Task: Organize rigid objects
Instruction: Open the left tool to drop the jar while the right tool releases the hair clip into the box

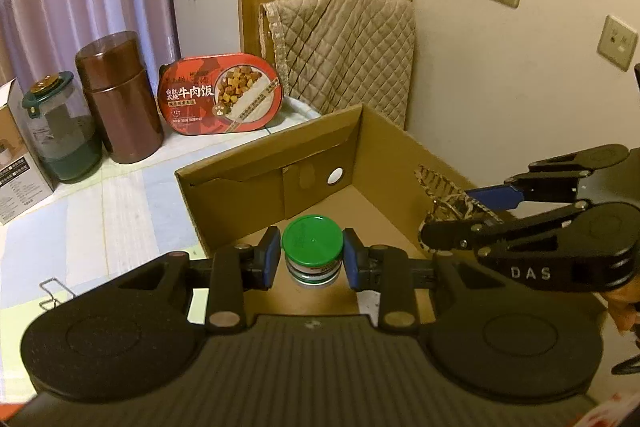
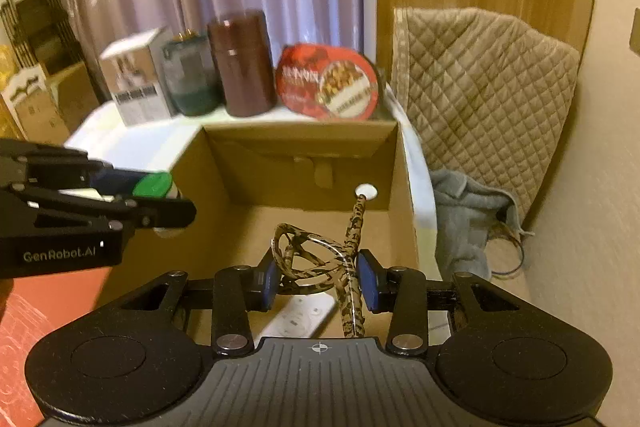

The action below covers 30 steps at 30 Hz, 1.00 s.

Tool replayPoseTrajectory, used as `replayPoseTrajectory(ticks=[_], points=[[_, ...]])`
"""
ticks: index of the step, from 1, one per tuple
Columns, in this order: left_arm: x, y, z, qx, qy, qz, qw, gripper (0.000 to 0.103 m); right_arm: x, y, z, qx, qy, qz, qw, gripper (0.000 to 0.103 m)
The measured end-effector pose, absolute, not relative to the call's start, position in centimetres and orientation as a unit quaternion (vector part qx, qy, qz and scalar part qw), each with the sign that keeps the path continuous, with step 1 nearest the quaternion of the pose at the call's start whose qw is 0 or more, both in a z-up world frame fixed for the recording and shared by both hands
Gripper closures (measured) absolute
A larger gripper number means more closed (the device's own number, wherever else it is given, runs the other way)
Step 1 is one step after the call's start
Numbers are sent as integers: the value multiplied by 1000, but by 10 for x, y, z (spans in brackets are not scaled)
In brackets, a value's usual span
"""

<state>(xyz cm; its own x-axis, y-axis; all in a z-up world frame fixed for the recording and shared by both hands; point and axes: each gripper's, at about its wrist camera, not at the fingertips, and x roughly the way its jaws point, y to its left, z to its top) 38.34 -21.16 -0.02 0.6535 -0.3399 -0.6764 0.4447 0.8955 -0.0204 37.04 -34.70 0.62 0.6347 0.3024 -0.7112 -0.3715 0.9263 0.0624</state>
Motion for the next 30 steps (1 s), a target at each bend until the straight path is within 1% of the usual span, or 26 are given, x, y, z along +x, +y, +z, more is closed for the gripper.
replayPoseTrajectory(ticks=[5, 17, 19, 20, 21, 30], points=[[405, -216, -11, 68, 368, -209, 903, 75, 387, -342, -4, -53, 397, 185, 898, 66], [418, -216, -26, 80, 370, -198, 904, 75, 405, -332, -17, -63, 401, 187, 895, 66], [418, -215, -27, 78, 370, -191, 906, 74, 405, -333, -18, -61, 402, 184, 895, 66], [418, -214, -27, 75, 367, -187, 908, 71, 405, -334, -19, -59, 402, 184, 895, 66], [418, -212, -27, 73, 365, -185, 910, 71, 405, -334, -19, -59, 402, 183, 895, 66], [408, -202, -14, 62, 346, -185, 918, 71, 402, -336, -17, -44, 401, 180, 897, 66]])
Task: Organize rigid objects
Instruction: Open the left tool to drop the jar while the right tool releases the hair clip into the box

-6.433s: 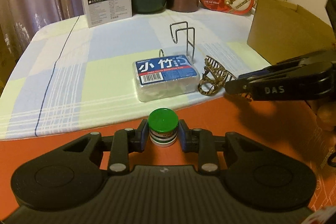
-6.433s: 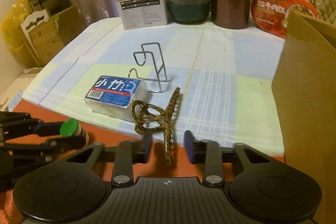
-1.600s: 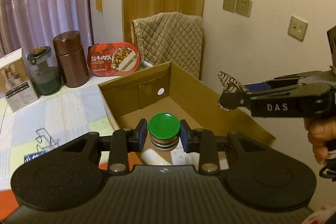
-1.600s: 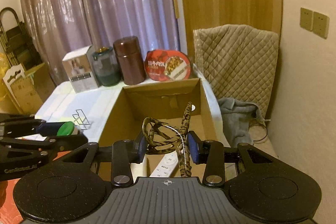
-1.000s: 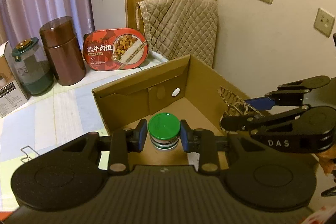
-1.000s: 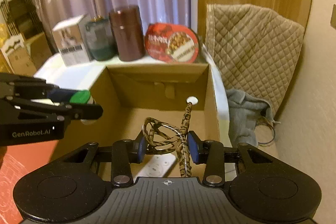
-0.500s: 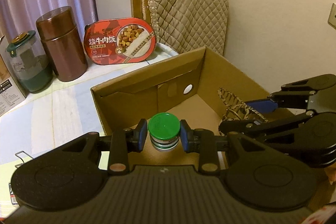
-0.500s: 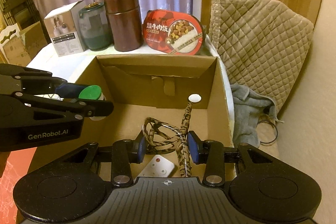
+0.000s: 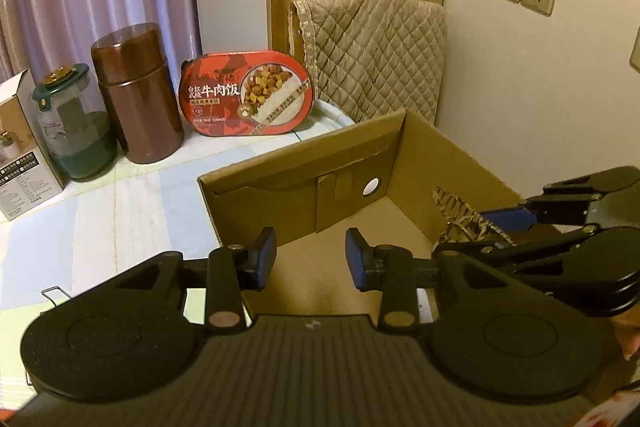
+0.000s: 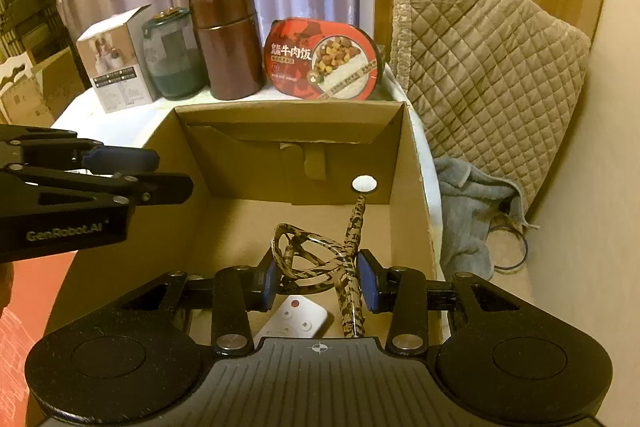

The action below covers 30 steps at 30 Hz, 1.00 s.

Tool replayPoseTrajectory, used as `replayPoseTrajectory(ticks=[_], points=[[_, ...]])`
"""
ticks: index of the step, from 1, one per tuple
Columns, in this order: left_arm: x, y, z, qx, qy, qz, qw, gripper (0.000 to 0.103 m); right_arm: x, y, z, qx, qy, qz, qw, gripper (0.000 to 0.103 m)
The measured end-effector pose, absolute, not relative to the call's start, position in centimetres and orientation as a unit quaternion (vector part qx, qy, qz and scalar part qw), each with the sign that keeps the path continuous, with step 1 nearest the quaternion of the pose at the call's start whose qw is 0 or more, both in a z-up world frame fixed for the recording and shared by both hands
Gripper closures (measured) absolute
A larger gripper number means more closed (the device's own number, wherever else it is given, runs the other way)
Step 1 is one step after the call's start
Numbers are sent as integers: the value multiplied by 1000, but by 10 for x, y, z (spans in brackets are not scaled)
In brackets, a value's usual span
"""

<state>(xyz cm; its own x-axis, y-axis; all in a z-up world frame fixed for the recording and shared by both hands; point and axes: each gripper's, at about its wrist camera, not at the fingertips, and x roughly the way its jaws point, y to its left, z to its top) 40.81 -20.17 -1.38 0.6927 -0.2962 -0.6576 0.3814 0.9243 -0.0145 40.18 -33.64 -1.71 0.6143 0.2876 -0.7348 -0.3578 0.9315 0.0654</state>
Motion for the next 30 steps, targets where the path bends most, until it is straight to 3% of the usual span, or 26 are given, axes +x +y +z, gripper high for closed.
replayPoseTrajectory(ticks=[19, 30], points=[[395, -194, -8, 63, 344, -189, 918, 71, 396, -335, -18, -61, 400, 168, 899, 66], [369, -178, 16, 51, 329, -186, 924, 71, 375, -339, 9, -44, 373, 163, 912, 64]])
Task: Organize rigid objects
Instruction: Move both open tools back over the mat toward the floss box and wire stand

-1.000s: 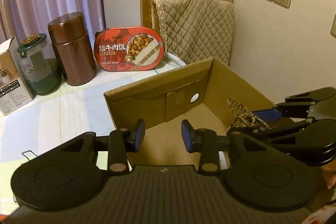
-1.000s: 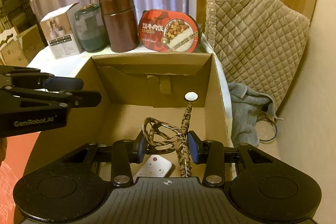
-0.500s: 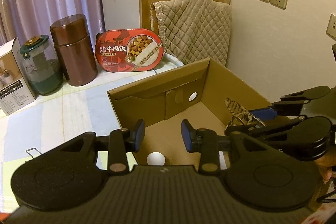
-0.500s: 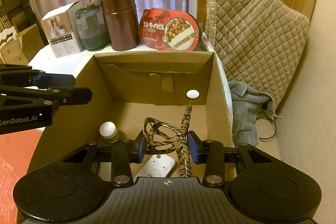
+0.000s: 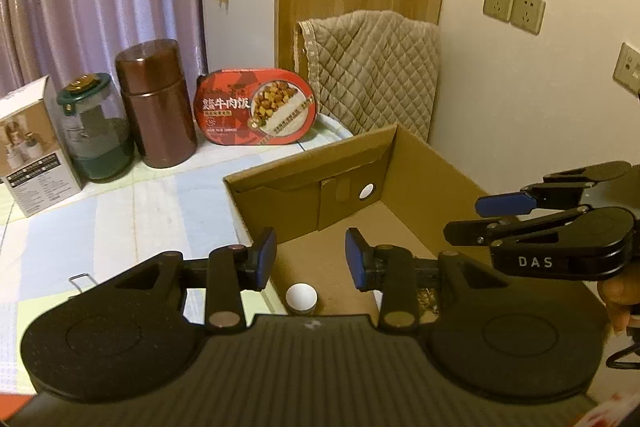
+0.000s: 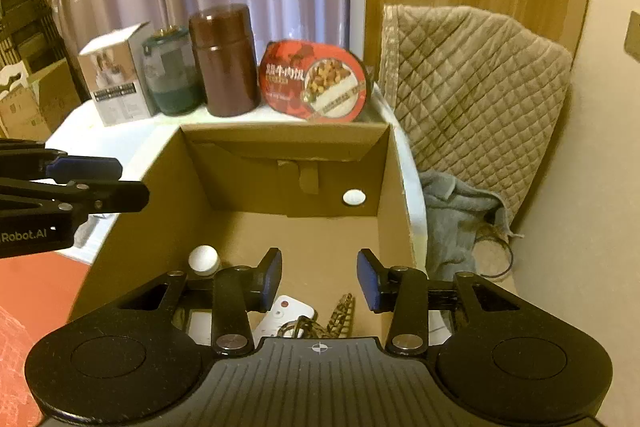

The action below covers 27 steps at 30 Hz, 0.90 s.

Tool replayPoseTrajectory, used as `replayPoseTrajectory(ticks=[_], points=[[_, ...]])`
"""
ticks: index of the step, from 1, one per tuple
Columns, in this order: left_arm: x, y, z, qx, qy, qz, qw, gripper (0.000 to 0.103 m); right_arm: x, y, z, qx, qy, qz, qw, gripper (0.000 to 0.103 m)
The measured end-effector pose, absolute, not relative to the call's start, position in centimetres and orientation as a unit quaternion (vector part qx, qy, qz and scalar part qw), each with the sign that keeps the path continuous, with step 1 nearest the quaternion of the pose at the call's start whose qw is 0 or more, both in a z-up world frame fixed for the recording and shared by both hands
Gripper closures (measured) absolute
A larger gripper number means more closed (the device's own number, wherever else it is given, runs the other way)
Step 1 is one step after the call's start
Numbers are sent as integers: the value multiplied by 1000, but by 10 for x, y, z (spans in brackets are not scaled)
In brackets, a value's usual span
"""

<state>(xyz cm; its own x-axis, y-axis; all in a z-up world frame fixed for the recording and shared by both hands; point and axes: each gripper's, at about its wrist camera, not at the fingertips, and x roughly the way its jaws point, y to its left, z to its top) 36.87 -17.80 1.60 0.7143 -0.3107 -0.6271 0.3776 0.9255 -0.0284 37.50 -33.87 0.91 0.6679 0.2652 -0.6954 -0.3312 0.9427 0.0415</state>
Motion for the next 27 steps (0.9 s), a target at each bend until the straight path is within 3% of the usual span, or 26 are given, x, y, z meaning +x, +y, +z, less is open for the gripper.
replayPoseTrajectory(ticks=[10, 27], points=[[313, -152, 44, 38, 321, -177, 930, 71, 309, -323, 59, -1, 347, 180, 920, 50], [210, -72, 64, 35, 316, -125, 940, 68, 210, -256, 101, 26, 308, 227, 924, 41]])
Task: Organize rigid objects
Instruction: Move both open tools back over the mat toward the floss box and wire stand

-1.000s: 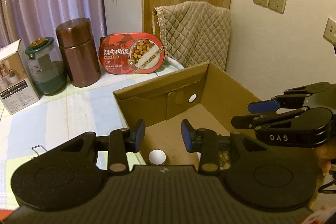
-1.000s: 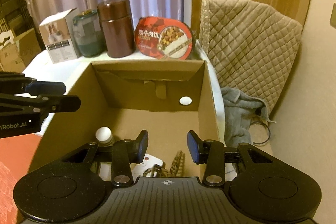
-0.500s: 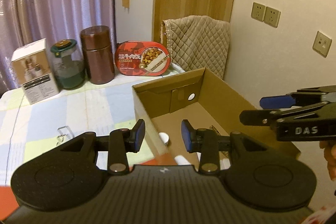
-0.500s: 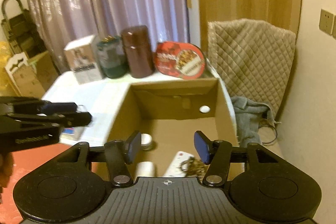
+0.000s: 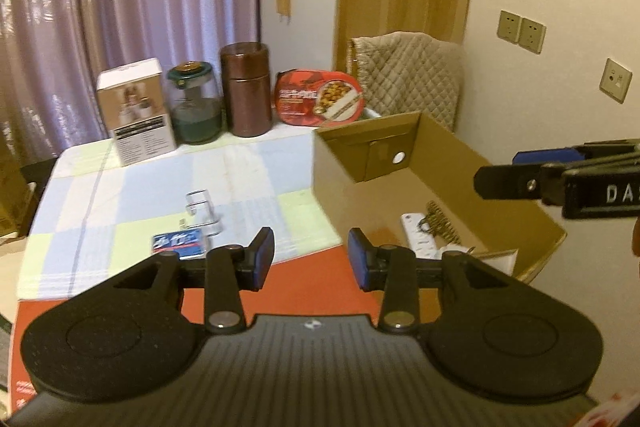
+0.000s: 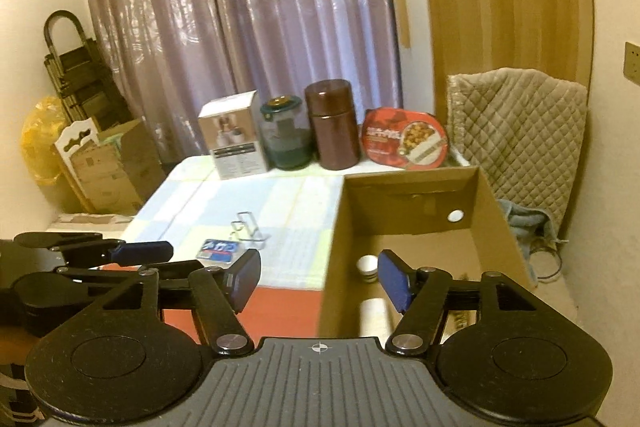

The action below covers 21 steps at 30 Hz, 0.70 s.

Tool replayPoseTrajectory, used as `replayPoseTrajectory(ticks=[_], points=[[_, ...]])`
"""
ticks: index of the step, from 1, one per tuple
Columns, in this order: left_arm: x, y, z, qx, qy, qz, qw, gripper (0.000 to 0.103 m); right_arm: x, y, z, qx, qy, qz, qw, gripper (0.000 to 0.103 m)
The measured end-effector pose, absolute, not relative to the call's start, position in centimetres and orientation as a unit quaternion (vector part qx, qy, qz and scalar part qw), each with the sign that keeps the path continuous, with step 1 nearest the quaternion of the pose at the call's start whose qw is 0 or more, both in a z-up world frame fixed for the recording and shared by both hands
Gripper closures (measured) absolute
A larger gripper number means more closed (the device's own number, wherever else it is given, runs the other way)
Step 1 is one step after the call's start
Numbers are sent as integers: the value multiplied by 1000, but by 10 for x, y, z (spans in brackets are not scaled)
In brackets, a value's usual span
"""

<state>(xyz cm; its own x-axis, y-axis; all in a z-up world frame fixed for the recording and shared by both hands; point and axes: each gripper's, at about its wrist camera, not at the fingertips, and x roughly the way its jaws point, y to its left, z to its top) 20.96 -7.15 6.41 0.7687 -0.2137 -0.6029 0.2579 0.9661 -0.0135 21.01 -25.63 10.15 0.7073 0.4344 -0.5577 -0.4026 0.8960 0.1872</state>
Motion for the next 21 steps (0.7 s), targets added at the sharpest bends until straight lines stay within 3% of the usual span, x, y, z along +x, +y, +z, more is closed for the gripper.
replayPoseTrajectory(ticks=[4, 8, 21], points=[[196, -45, 61, 26, 315, -108, 943, 66, 201, -245, 101, 33, 311, 232, 921, 40], [182, -14, 55, 7, 309, -84, 947, 54, 193, -231, 98, 39, 309, 237, 920, 40], [168, 61, 17, -1, 323, -5, 946, 44, 185, -183, 59, 43, 304, 248, 919, 38]])
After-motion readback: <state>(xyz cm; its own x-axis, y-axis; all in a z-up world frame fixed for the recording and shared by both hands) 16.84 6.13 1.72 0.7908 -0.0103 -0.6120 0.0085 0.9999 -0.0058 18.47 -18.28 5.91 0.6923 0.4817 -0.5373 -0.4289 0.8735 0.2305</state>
